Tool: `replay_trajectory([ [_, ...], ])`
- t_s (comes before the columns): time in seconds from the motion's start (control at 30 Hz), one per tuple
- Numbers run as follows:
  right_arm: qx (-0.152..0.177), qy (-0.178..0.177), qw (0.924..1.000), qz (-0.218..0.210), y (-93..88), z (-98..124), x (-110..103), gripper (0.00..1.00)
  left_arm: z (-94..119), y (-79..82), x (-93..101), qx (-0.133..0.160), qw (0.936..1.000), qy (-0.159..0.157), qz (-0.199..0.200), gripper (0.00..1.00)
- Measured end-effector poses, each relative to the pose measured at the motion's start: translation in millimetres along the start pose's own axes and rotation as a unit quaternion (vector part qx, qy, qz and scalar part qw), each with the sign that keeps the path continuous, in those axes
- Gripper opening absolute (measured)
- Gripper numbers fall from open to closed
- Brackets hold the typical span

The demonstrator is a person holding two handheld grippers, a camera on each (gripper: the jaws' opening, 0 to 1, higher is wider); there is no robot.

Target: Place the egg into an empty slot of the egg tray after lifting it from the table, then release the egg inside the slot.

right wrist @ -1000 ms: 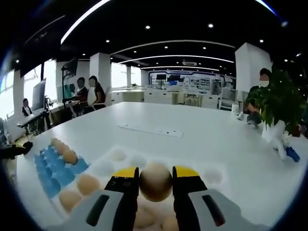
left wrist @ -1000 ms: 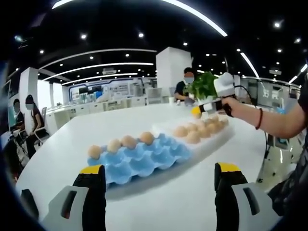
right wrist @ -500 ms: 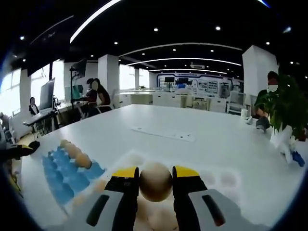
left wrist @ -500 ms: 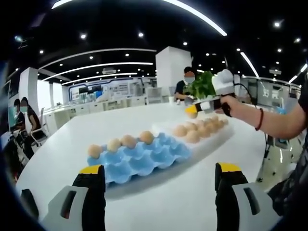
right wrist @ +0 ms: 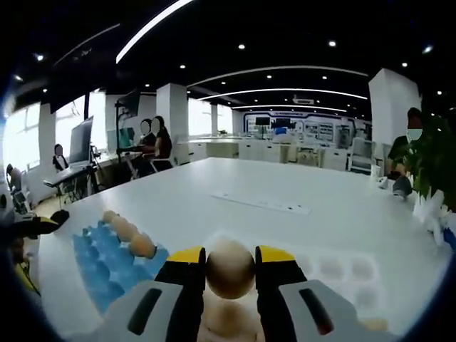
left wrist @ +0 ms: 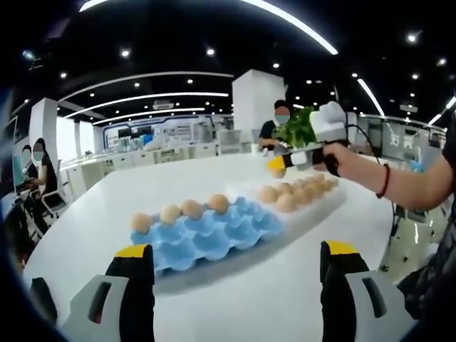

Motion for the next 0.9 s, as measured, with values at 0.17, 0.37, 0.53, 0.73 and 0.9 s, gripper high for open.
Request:
replay_trajectory([
  [0.17, -0.003, 0.019, 0.9998, 0.006, -2.3, -3, -11, 0.28, 0, 0.5, 0.6, -0.002, 1.0, 0.001, 0.001, 0.99],
  [0.37, 0.001, 0.048, 0.9988, 0.01, -2.5, -6, -28, 0.28, 2, 1.1, -1.4, 0.005, 1.0, -0.001, 0.005, 1.0],
  [0.53, -0.002, 0.077, 0.9969, 0.01, -3.9, -15, -38, 0.28, 3, 0.1, -3.2, 0.004, 1.0, 0.0, 0.005, 1.0],
  [0.73, -0.009, 0.09, 0.9958, 0.012, -6.1, -25, -47, 0.28, 2, -1.9, -6.1, 0.004, 1.0, -0.002, 0.007, 1.0],
  [0.9, -0.017, 0.098, 0.995, 0.007, -9.1, -31, -56, 0.28, 5, -3.5, -10.7, 0.0, 1.0, -0.001, 0.007, 1.0],
])
Point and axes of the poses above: the point that each gripper's makers call its tool centre point, and the gripper's own axes: z roughly backward along the fingers, x roughly to its right, y roughly out of its top, the point moved 10 cm from there along z, roughly backward along the fingers, and after that the axes turned 9 degrees about x, right-handed, at the moved point
